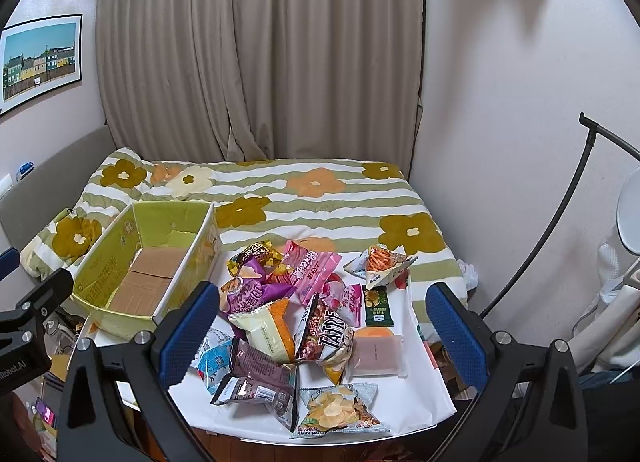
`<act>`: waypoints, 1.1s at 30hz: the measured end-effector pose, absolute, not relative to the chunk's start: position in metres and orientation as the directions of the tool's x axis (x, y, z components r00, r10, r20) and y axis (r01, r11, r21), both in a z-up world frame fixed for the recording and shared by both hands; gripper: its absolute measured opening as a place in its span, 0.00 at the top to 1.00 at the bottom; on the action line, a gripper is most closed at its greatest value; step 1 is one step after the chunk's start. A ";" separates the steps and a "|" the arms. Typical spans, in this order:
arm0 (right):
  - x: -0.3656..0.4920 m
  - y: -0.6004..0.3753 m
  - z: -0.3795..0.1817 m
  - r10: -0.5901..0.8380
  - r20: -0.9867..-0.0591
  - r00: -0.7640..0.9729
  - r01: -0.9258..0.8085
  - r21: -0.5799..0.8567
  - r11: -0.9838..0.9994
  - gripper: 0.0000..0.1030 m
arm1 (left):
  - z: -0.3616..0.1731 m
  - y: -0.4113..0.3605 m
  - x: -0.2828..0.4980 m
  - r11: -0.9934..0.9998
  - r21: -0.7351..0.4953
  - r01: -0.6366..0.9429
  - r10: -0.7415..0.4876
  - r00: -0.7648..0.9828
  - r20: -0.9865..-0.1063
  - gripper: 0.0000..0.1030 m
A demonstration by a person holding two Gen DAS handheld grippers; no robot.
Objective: Organize snacks
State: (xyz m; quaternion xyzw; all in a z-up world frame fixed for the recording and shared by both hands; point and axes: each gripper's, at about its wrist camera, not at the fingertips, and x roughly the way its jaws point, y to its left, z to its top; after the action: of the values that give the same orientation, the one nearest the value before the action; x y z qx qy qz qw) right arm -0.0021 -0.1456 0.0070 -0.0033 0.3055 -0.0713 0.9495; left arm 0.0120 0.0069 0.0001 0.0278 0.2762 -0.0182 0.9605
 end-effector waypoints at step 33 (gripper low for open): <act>-0.002 -0.146 0.001 -0.139 -0.588 0.797 0.137 -0.048 0.989 0.00 | 0.000 0.005 0.009 0.997 0.041 0.058 -0.026 0.839 -0.543 0.00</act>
State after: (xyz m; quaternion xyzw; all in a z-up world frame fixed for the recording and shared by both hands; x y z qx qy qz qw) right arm -0.0018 -0.1456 0.0006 -0.0017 0.3103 -0.0728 0.9478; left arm 0.0093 0.0049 -0.0002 0.0281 0.2829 -0.0221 0.9585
